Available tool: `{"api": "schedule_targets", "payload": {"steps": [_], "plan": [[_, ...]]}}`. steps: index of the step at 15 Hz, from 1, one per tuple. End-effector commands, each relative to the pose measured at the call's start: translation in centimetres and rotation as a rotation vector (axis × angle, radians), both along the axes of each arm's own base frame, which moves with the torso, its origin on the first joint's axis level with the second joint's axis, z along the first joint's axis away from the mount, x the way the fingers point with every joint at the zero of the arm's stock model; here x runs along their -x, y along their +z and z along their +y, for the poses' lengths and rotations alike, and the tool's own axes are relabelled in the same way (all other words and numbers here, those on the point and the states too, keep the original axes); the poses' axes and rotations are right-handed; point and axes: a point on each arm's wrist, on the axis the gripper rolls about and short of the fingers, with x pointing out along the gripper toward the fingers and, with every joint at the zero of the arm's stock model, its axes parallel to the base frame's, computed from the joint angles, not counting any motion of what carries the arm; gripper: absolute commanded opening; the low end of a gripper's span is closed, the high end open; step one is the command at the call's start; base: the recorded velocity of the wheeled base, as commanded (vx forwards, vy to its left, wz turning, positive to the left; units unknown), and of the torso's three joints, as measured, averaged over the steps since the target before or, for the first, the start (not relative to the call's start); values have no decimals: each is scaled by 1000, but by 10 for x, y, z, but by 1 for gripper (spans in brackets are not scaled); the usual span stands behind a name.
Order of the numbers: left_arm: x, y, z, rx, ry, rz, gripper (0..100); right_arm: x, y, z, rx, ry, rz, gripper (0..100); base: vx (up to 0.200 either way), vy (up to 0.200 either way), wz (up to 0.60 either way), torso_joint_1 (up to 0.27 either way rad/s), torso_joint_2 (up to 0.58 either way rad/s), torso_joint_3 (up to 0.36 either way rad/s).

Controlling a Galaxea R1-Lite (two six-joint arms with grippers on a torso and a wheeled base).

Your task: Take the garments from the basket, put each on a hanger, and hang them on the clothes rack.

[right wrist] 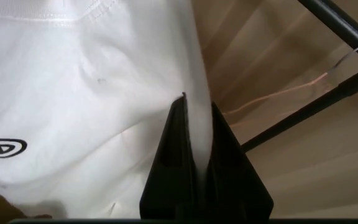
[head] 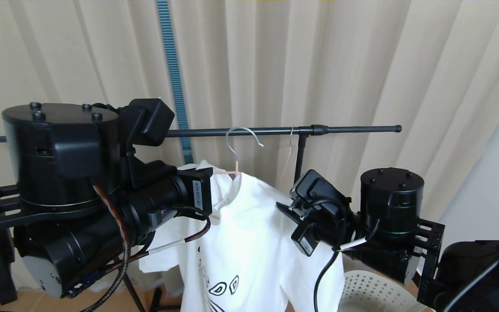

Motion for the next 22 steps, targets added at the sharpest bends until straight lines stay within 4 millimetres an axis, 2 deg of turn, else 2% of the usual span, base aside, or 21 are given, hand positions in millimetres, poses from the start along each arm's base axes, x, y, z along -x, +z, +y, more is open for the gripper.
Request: {"api": "schedule_targets", "payload": {"steps": [1, 11, 15, 22], "plan": [[1, 2, 1, 6, -2, -6, 0, -4, -14, 6, -1, 0, 25, 0, 0, 0, 0, 0, 0, 0], [-3, -8, -3, -19, 1, 22, 0, 3, 14, -1, -164, 46, -14, 0, 0, 0, 0, 0, 0, 0], [-4, -13, -8, -32, -7, 34, 0, 5, 17, -1, -197, 62, 4, 0, 0, 0, 0, 0, 0, 0], [-2, -8, -3, -20, 2, 21, 0, 6, 22, -2, -229, 81, 5, 0, 0, 0, 0, 0, 0, 0]]}}
